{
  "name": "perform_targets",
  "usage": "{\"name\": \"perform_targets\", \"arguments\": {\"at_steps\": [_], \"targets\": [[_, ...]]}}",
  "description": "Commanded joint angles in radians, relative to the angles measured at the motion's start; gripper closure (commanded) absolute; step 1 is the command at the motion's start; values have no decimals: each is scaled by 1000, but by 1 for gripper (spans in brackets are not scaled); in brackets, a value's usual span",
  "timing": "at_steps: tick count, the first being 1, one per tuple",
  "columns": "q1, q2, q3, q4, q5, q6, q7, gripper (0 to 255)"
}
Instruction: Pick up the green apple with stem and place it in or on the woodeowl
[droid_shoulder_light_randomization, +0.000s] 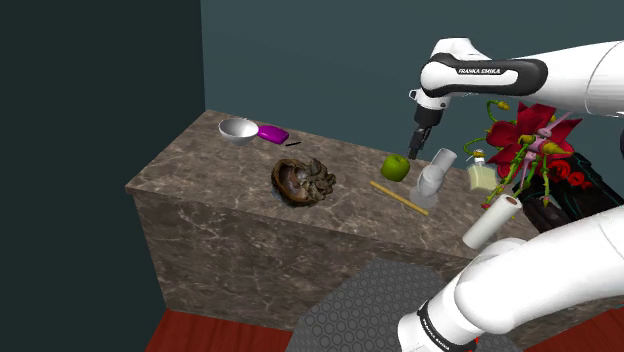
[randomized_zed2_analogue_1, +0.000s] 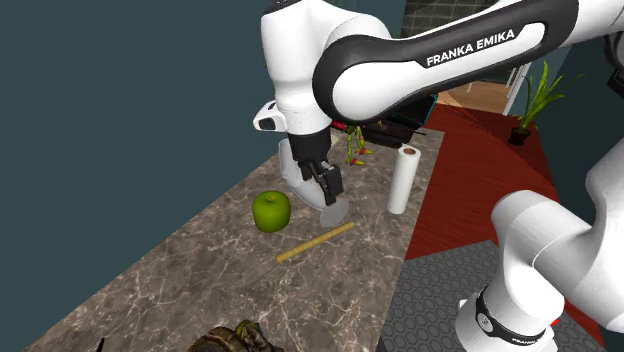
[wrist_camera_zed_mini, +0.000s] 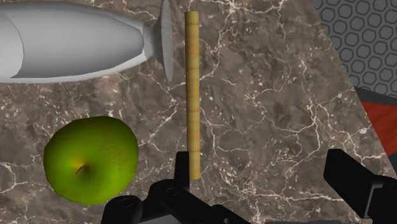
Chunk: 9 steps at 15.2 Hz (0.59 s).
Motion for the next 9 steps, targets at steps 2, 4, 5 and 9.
{"name": "perform_targets", "arguments": {"at_steps": [2,4,5,9], "targets": [[-2,119,-61,77,34,46,-109,0],[-8,201,-93,134,69,68,-182,0],[-13,244,-108,164,90,77,-220,0],[-48,424,-147,304,190,96,-371,0]]}}
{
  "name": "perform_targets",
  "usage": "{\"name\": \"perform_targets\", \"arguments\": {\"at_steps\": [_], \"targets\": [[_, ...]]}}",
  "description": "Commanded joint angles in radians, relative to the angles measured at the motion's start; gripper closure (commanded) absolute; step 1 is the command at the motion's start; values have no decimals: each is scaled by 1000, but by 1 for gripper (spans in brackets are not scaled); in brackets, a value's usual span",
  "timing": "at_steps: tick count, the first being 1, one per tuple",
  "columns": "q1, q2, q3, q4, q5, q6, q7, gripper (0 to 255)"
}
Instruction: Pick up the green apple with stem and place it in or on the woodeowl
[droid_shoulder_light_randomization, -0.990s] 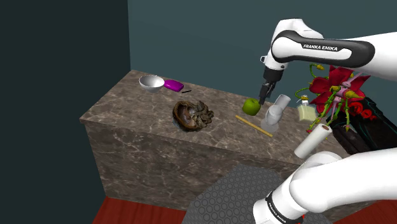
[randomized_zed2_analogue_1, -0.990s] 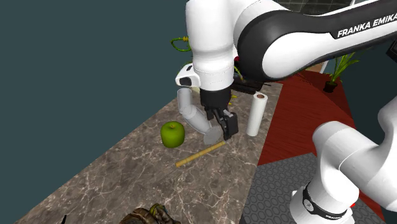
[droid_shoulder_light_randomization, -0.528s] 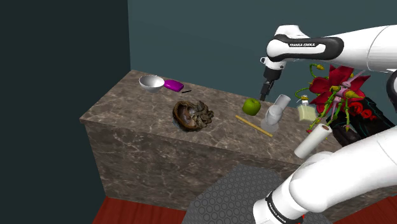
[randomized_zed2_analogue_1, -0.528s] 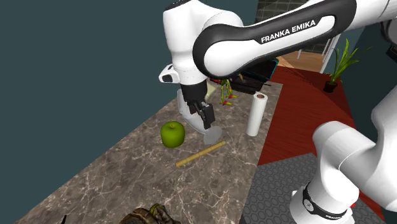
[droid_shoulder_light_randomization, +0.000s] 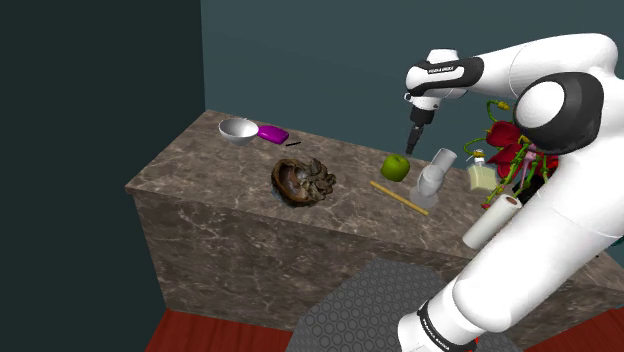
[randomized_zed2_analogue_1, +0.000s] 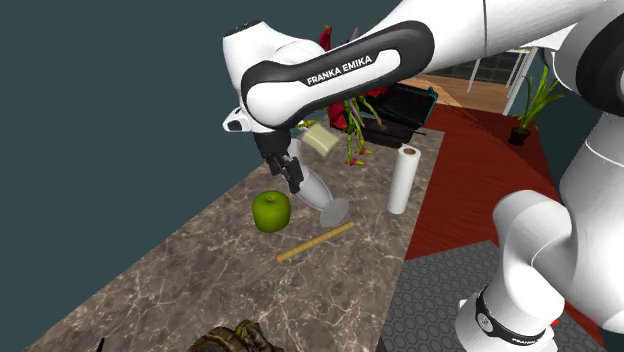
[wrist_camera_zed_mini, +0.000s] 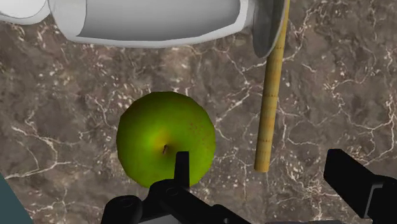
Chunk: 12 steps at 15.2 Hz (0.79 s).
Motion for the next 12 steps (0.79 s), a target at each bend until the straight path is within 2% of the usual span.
{"name": "perform_targets", "arguments": {"at_steps": [1,5,12], "targets": [[-26,98,-14,78,56,6,-82,0],[-93,261,-9,233,148,-11,-196,0],[-97,275,-4,154,156,79,-202,0]]}}
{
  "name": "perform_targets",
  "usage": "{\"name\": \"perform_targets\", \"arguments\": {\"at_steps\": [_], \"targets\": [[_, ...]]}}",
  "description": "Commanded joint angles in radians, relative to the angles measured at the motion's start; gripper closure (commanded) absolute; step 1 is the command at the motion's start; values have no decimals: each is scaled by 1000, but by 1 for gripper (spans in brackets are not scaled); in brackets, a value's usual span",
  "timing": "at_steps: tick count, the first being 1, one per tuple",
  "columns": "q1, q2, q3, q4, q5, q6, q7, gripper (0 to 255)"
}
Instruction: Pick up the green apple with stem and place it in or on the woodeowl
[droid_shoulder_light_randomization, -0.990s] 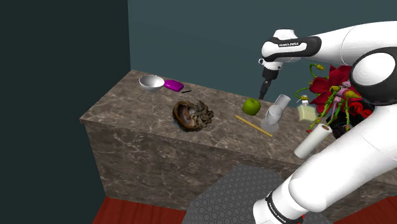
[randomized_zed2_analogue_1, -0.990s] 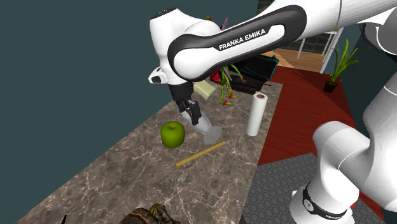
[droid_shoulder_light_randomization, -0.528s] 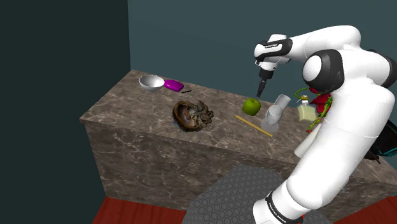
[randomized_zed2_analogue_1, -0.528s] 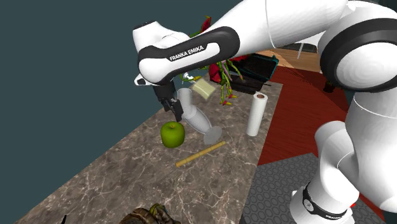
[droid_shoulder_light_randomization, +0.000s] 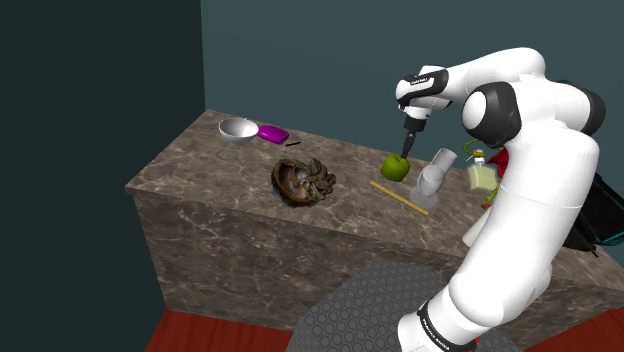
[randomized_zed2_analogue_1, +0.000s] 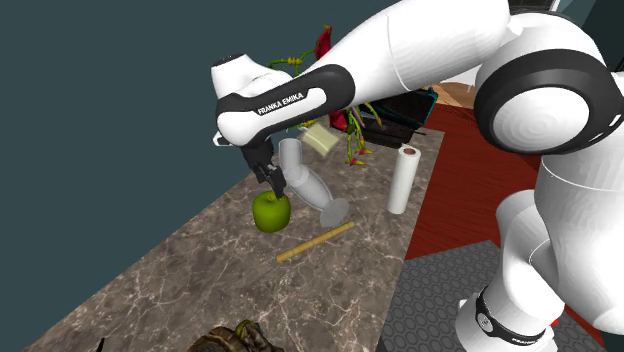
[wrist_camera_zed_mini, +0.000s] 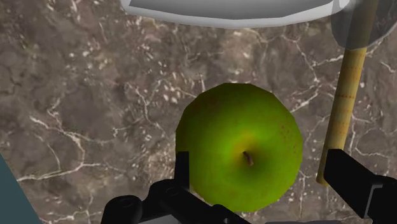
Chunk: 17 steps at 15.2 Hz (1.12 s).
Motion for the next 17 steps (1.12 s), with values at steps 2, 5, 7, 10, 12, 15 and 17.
{"name": "perform_targets", "arguments": {"at_steps": [2,5,7,10,12,15,17], "targets": [[1,0,1,-21,1,22,0,0],[1,0,1,-21,1,22,0,0],[1,0,1,-21,1,22,0,0],[1,0,1,-21,1,22,0,255],[1,0,1,-21,1,22,0,255],[1,0,1,-21,1,22,0,255],[1,0,1,-21,1,22,0,255]]}}
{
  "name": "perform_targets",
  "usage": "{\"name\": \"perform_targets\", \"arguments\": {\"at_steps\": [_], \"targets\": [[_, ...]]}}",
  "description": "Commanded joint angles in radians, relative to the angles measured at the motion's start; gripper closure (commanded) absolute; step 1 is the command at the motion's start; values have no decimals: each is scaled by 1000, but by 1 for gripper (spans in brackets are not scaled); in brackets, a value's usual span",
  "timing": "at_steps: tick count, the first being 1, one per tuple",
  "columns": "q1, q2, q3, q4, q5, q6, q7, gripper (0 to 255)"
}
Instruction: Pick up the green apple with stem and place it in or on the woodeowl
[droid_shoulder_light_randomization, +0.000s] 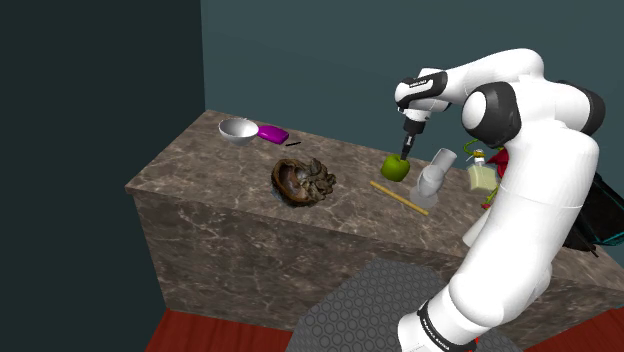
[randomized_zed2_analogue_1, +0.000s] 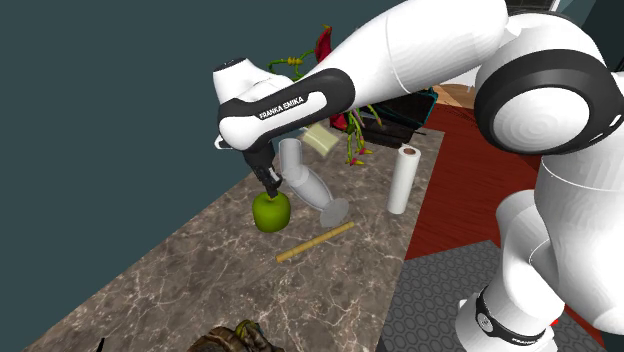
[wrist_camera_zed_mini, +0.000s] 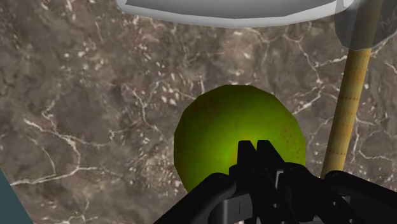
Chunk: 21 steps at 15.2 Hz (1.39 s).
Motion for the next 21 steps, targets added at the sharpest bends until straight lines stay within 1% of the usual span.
{"name": "perform_targets", "arguments": {"at_steps": [1,11,21], "targets": [[0,0,0,0,0,0,0,255],[5,-39,-9,88,-21,-121,4,255],[1,-55,-15,203,-31,-249,1,255]]}}
